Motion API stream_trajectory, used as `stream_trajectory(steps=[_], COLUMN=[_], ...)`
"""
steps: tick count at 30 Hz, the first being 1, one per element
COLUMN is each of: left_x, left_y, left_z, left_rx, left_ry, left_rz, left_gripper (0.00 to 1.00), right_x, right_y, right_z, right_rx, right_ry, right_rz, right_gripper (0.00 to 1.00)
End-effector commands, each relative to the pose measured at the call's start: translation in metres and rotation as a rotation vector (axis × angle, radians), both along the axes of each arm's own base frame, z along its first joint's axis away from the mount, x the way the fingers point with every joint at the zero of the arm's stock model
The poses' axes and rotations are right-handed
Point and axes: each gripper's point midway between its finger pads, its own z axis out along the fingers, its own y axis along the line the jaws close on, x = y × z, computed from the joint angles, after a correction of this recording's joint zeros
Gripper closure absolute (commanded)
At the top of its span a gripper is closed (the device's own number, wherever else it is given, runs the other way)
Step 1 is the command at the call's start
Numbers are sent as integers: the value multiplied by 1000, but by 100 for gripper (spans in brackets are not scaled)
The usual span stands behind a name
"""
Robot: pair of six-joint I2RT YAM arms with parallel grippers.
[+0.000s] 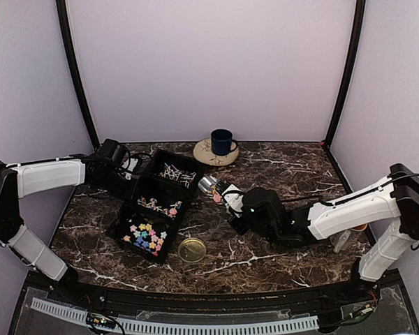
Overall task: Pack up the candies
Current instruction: Place the fake candies in the packing box.
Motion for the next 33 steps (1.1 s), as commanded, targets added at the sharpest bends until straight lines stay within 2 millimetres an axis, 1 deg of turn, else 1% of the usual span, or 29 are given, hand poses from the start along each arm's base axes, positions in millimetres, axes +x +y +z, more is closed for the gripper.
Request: stream_trajectory(steps=[1, 3, 7, 8, 13, 18, 22, 24, 27, 33], left_x=[20, 21, 20, 20, 20, 20, 20, 20, 20, 20], left_y=[-19, -19, -19, -19, -20, -20, -19, -19, -19, -19], left_z=[49, 50, 50, 51, 50, 50, 49, 48, 49, 48], left_rx=[-121, -122, -125, -126, -127, -127, -125, -124, -122, -120], left_ry=[-134, -135, -134, -137, -134, -133, -131, -129, -131, -130], left_rz=[-20, -20, -21, -22, -22, -23, -21, -22, -22, -20], left_gripper=[100, 100, 100, 100, 100, 100, 100, 100, 100, 100], right_x=[11, 13, 16, 16, 12, 6, 3, 1, -1, -6], right_y=[-31, -46, -67, -74, -92, -101, -106, -105, -107, -108], right_z=[30, 31, 35, 33, 31, 22, 21, 21, 15, 8], right_rx=[37, 0, -40, -62, -124, -213, -259, -278, -334, -390], right_ry=[-37, -23, 5, 17, 61, 133, 166, 183, 218, 262], right_rz=[-103, -133, -176, -186, -216, -236, -248, -239, -230, -224], right_gripper=[100, 100, 100, 100, 100, 100, 100, 100, 100, 100])
